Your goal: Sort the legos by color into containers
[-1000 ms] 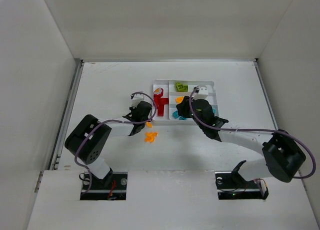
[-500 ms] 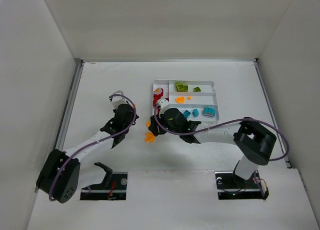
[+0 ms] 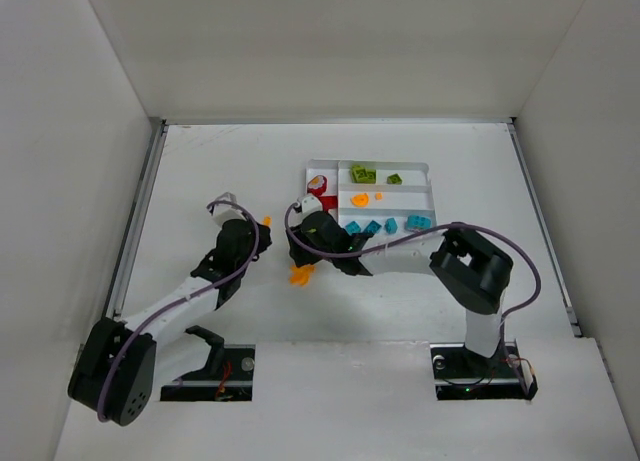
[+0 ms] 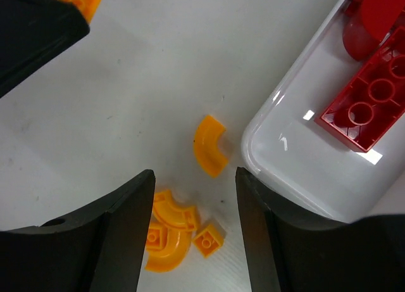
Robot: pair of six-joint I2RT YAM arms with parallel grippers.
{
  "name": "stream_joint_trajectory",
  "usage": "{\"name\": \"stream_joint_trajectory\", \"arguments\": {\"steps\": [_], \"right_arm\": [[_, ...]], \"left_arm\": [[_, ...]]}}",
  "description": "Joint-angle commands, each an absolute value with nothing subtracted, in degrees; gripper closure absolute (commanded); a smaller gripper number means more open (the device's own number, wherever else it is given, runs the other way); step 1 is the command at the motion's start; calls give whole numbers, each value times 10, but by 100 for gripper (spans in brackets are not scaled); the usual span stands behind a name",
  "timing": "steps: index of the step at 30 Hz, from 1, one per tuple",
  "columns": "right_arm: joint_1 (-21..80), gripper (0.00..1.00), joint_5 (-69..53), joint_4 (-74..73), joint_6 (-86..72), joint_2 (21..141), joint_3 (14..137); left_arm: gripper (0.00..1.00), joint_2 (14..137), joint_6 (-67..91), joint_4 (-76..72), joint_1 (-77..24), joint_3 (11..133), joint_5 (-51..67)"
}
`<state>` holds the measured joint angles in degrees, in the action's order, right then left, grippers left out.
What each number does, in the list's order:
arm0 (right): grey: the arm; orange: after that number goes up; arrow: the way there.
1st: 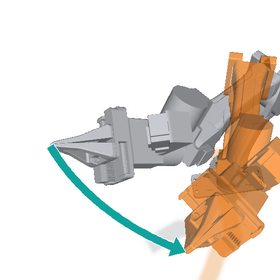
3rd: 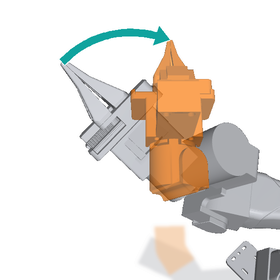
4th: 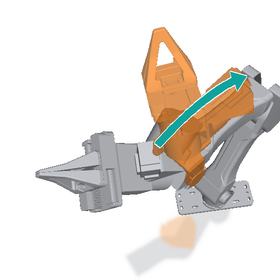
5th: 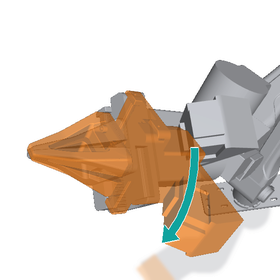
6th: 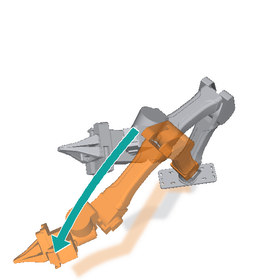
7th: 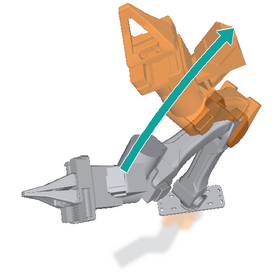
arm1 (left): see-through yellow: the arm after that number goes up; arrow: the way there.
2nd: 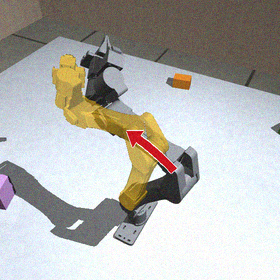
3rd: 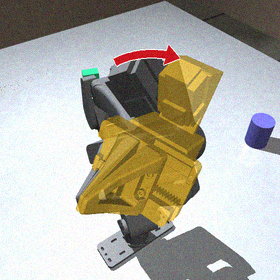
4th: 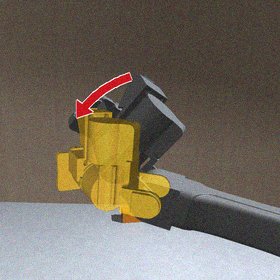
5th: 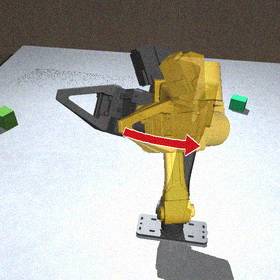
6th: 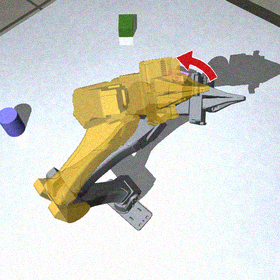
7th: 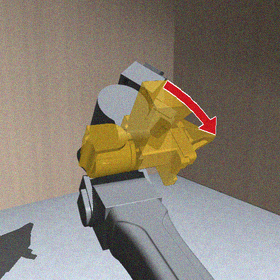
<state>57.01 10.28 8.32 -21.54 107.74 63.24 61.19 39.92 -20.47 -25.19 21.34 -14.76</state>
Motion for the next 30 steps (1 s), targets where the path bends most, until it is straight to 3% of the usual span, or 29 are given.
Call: {"name": "stream_joint_trajectory", "arguments": {"steps": [1,13,23,30], "right_arm": [[581,41,166,48,-222,1102,676],[610,47,229,27,-222,1163,736],[626,76,224,17,-231,1165,739],[631,79,230,40,-229,1112,718]], "left_arm": [[92,572,423,-243,-240,196,-126],[92,487,471,-240,-169,150,-84],[92,478,481,-240,-149,143,-68],[92,484,482,-243,-148,142,-68]]}}
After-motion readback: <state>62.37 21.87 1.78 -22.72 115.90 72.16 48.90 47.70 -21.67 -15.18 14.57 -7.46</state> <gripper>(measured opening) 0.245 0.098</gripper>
